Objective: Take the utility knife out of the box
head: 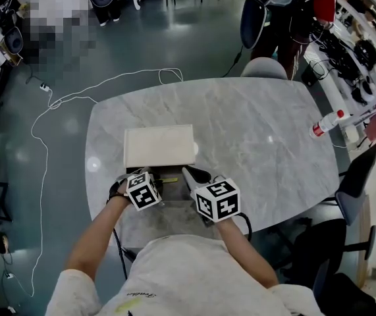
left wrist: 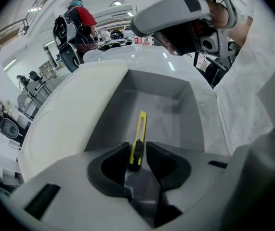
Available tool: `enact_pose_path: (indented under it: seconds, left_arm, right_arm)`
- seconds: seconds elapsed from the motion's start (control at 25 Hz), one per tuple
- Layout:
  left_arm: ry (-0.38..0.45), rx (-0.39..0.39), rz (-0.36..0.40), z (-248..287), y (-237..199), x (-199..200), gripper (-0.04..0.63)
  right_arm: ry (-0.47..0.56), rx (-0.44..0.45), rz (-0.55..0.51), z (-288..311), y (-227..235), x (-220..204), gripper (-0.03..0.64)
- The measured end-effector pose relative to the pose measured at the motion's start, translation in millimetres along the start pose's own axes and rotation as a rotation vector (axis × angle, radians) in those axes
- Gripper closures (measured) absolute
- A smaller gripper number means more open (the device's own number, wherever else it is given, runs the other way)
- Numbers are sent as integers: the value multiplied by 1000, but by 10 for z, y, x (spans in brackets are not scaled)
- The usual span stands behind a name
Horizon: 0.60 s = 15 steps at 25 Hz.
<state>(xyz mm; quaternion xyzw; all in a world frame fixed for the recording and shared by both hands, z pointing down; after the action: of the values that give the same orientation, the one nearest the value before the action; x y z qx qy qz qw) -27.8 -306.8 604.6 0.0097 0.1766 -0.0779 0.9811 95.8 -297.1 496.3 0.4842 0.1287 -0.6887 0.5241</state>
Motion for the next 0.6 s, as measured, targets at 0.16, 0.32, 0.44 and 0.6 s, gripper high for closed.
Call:
enact_pose_path:
  seconds: [0.16,0.32,0.44,0.6]
  left_arm:
    - [3,-28,-13,-20,47,21,520]
    - [8,-15,-31,-2,77,17,532]
    - [14,1,-37,-30,109,20,534]
    - [25,33,-67,-83,132,4,534]
  right_arm:
    - [2,-1,-1,-23,-25,-1,612]
    - [13,1,-4,-54,-60,-6,612]
    - [21,8,-8,-78,-120,-15,612]
    - [34,6,-10,-142,-156,-8,612]
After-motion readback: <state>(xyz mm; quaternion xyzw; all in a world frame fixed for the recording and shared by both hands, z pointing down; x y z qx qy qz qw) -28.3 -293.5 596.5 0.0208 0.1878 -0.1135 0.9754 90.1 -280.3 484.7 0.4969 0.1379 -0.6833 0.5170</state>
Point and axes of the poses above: the fingertips, and each gripper's own axes: z forward along the fingers, y to its right, x out of its top, the point moved 5 cm from there along -z, backward along the fingers, and after that the axes turned 5 degrees about -x, right-handed, at the moved point
